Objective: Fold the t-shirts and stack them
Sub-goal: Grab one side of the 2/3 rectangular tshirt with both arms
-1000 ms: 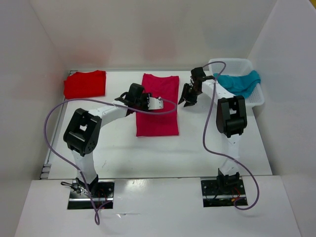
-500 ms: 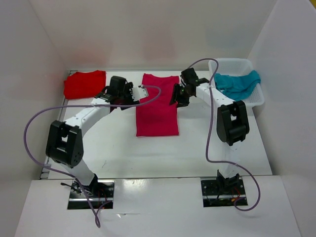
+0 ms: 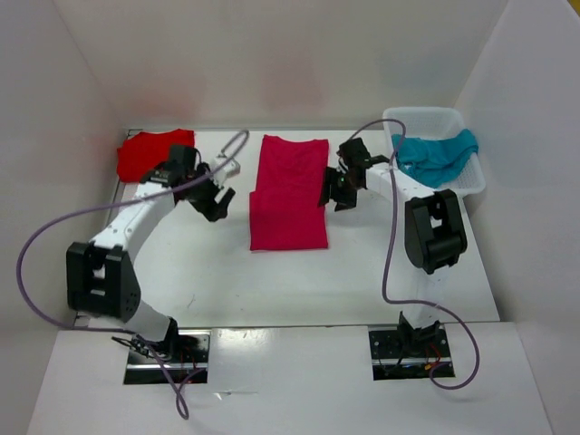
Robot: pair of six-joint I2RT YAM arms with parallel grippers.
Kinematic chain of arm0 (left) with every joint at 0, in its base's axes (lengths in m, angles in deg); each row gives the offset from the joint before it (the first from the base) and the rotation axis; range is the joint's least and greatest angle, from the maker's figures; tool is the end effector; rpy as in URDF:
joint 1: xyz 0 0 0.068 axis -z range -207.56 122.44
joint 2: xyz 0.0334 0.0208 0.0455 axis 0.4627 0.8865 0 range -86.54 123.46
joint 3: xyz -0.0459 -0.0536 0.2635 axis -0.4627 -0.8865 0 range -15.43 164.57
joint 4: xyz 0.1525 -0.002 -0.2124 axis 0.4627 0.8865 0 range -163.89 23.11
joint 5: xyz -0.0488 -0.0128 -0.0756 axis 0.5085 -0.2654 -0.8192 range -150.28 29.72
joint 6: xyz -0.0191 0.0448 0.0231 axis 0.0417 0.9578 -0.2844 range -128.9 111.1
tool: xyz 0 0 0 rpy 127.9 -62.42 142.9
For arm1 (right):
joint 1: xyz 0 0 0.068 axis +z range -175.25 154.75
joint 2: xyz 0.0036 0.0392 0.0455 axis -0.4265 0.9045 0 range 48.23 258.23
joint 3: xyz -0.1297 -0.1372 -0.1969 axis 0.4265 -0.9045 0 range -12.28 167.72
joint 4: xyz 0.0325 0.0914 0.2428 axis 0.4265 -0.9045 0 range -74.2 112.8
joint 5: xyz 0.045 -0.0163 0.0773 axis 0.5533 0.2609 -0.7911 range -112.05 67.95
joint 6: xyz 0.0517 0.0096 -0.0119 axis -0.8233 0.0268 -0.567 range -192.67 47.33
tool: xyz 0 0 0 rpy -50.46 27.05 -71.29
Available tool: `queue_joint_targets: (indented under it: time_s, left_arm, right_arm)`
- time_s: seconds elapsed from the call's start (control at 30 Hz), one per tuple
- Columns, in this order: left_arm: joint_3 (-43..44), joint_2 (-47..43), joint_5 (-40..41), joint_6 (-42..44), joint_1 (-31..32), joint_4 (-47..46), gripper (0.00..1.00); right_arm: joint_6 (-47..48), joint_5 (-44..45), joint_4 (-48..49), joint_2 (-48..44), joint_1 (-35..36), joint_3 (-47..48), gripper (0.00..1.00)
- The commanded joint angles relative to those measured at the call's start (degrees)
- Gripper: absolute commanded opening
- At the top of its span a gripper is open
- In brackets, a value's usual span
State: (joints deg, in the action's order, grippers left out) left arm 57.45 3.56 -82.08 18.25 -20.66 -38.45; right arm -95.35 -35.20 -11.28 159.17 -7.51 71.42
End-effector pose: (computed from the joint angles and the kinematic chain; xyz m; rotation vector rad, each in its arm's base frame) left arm 0.3331 -0.0536 0.2772 0.8593 2.2680 -0.3152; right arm 0.3897 0.1331 0.2060 0.0368 2.7021 0.5308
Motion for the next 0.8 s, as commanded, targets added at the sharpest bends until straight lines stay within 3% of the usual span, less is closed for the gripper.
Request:
queue_joint_targets:
  time_s: [0.0,0.23,0.37,0.67,0.77]
  left_arm:
    - [-9.75,-10.54,11.89,4.56,11.24,-1.93,0.85]
    - [-19.87,-11.62,25.82,20.19,23.76,-11.34,0.89]
    - [-24.27,-11.09,28.83,23.54,30.89,-16.45,0.90]
    - [-32.88,-12.67,26.20,34.97,34.15,-24.01,0.90]
    - [-32.20,-10.40,26.20,35.51,34.15,-24.72,0.90]
  right_arm:
    - [0.62,-2.92,1.91,-7.21,-0.16,-8.69,0.66]
    - [-4.21,-6.36,5.87,-10.30,-0.16,-19.53,0.69]
    - [-6.76,-8.12,8.33,-12.58,0.37,-23.40,0.69]
    - [-8.96,-7.60,8.86,-14.52,1.51,-25.43,0.69]
    - [-8.96,-7.60,8.86,-14.52,2.04,-25.43,0.69]
